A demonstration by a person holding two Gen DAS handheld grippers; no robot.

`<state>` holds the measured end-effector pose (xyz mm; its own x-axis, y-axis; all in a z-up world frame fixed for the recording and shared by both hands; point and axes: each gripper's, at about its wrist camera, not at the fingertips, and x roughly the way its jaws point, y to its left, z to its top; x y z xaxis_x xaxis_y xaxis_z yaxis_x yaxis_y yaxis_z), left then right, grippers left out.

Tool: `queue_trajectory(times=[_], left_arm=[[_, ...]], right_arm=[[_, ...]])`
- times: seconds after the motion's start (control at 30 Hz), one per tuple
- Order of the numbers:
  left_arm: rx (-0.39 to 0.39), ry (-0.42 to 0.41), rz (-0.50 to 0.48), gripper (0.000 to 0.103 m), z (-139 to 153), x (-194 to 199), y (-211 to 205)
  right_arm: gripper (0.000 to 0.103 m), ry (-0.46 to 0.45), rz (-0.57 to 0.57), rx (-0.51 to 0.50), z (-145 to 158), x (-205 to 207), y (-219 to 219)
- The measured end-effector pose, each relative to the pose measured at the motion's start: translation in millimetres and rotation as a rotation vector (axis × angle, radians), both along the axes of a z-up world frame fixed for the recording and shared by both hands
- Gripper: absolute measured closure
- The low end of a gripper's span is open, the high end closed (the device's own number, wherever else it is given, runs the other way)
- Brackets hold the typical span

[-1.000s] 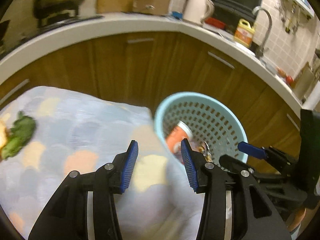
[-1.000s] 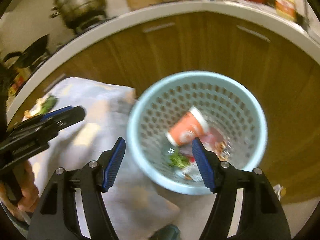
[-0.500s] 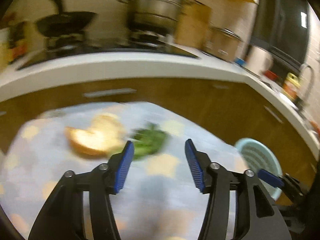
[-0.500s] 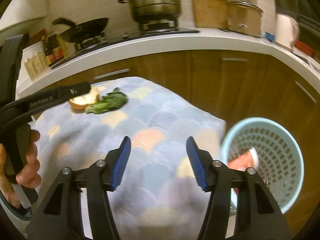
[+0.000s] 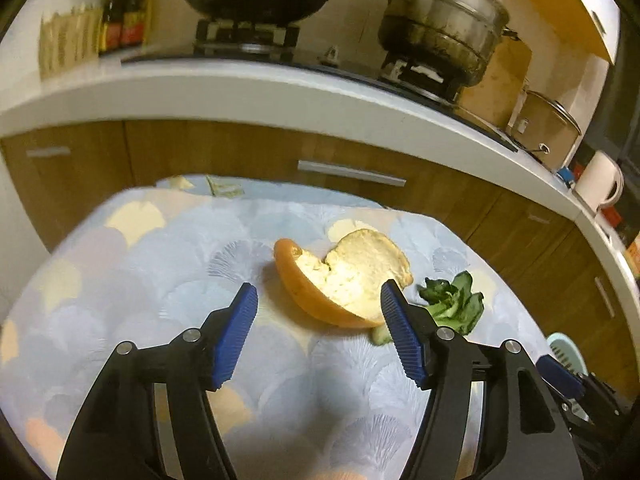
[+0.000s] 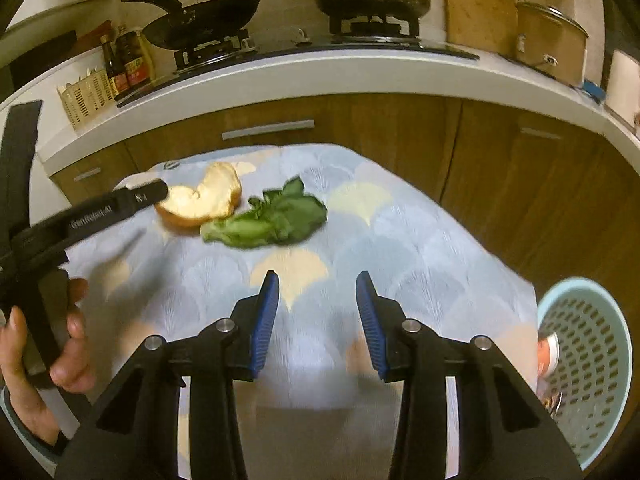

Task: Collect trash
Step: 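Grasp the orange peel with bread using the left tool while the right tool grasps the green vegetable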

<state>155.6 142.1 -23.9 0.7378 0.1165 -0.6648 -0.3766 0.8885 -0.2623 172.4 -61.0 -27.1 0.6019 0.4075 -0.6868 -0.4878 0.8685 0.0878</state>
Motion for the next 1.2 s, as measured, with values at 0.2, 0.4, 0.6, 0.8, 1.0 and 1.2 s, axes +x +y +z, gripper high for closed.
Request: queue_trajectory(times=[0.2, 0.4, 0.6, 0.8, 1.0, 1.2], left_arm=[[-0.073, 0.040, 0.019, 0.051, -21, 16, 7], [-0.128, 0.066, 0.033, 0.097, -33, 20, 21], [-0.159, 0.032, 0.068, 0.098, -27, 2, 34], [-0.122, 0.012, 0.121, 0.098, -14, -31, 51], [-0.117, 0.008, 0.147, 0.098, -14, -60, 62], [-0.136, 0.008, 0.156, 0.098, -23, -72, 68]], right_arm=[[0.066, -0.032, 0.029, -0.001, 2, 19, 18], [0.066, 0.007, 0.067, 0.046, -1, 47, 29], [0.066, 0.034, 0.081, 0.054, -7, 68, 39], [0.066, 0.093, 0.154, 0.048, -15, 76, 47], [0.064, 0.183, 0.338, 0.144, -9, 34, 43], [0.064, 0.152, 0.457, 0.095, 1, -27, 40]])
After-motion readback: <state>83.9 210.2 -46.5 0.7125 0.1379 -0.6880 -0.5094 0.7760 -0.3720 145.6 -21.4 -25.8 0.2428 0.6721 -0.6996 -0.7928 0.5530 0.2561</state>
